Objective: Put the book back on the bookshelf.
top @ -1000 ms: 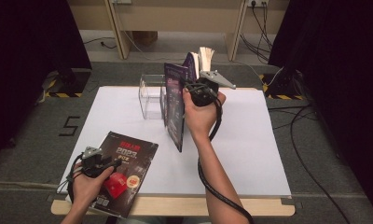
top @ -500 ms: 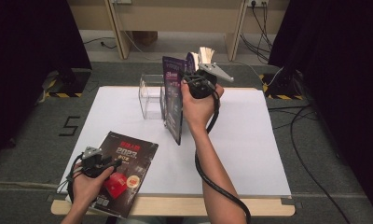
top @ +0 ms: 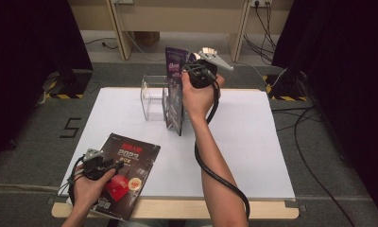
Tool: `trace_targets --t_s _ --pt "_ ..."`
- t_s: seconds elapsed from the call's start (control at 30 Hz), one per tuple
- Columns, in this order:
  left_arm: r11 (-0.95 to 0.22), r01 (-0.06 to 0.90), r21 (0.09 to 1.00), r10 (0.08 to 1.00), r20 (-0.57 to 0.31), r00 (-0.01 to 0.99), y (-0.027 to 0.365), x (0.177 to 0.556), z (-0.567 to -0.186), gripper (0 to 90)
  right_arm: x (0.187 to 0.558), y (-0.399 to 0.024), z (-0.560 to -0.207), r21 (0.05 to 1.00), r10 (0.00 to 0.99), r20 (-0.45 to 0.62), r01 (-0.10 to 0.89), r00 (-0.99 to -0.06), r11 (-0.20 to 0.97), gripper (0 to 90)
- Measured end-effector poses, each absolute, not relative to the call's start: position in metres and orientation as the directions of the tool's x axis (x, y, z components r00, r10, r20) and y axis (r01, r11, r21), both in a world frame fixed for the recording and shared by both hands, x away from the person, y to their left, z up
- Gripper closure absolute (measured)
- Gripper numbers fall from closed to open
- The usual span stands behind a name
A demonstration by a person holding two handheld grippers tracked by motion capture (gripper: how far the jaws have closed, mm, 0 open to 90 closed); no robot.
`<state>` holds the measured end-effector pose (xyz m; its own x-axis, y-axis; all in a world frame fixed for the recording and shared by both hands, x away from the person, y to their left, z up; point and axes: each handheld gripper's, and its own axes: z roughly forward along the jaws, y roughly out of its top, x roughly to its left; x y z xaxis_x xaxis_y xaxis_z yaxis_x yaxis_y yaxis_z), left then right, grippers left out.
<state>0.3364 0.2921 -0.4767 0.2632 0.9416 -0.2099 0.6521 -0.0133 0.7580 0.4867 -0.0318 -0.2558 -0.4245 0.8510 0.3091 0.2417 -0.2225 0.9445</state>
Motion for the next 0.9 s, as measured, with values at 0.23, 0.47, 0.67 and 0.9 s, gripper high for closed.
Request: trace_targets --t_s 0.23,0.47,0.67,0.9 --pt "-0.015 0.653 0.757 0.942 -0.209 0.264 0.293 0.337 -0.477 50.6 0.503 -0.028 -0.254 0.947 0.861 0.303 0.231 -0.410 -0.223 84.9" --pt "-0.013 0.653 0.757 0.941 -0.212 0.264 0.292 0.337 -0.477 50.6 0.512 -0.022 -0.253 0.952 0.872 0.291 0.207 -0.395 -0.224 84.9" --pt "-0.015 0.653 0.758 0.940 -0.211 0.266 0.293 0.337 -0.477 50.7 0.522 -0.018 -0.255 0.955 0.882 0.284 0.191 -0.377 -0.226 84.9" --pt "-0.013 0.652 0.758 0.940 -0.213 0.266 0.294 0.337 -0.477 50.6 0.540 -0.010 -0.264 0.959 0.891 0.272 0.184 -0.364 -0.217 84.8"
